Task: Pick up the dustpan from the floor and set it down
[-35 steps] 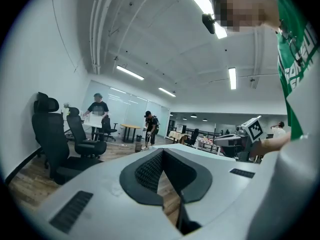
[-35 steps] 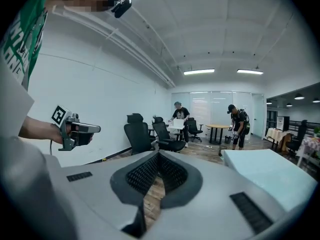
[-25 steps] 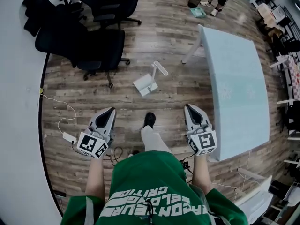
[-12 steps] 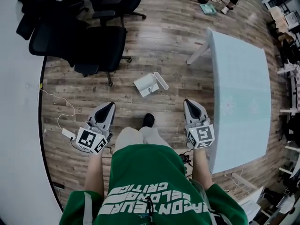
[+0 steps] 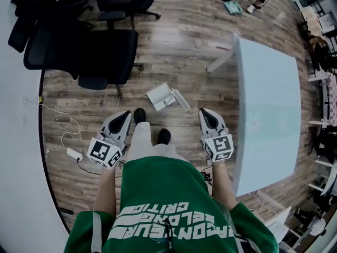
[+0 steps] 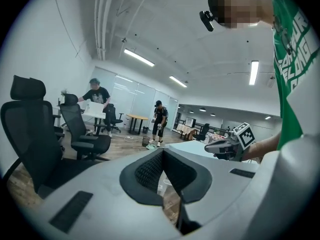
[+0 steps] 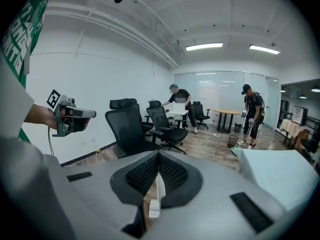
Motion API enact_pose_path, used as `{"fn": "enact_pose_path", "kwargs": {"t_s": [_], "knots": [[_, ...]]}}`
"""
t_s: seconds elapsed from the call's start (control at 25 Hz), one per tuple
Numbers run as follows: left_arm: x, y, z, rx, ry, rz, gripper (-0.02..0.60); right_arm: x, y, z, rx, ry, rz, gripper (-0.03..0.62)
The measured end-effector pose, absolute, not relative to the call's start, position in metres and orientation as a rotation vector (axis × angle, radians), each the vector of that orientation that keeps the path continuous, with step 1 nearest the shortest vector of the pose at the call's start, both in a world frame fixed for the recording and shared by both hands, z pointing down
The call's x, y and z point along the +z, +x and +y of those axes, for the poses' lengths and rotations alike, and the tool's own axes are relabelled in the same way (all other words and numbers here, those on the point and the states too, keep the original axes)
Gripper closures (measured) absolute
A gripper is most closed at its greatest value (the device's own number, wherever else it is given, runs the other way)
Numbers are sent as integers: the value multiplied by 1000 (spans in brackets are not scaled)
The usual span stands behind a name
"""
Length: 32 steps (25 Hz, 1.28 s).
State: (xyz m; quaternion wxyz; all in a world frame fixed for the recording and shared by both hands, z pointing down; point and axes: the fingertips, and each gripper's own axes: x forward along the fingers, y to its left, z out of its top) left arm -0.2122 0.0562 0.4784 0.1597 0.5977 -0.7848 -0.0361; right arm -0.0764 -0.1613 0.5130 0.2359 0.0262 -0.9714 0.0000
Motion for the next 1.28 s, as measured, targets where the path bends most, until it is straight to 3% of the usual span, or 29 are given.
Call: {"fn": "enact_pose_path", "kwargs": {"t_s": [0.28,0.72,0.8,0.92,1.28], "knots": [[489,-253,17,-90,1842,-2103,580,540,-112,-167,21,118,-2573,586],[526,-260,-10,-79,1949,-1900,580,624,-153,-166,6,66,-2330,583],[531,-259,-11,-87,1957,-1874,580,643,-158,-164,18,33,-2270,553],[537,-260,-12,-100,1964,-1850,580,672,-163,-163,24,-9,-2173,454],[549,-275,-10,-99,1985,-1792,580,743,-180,-163,-17,-80,-1954,382]]}}
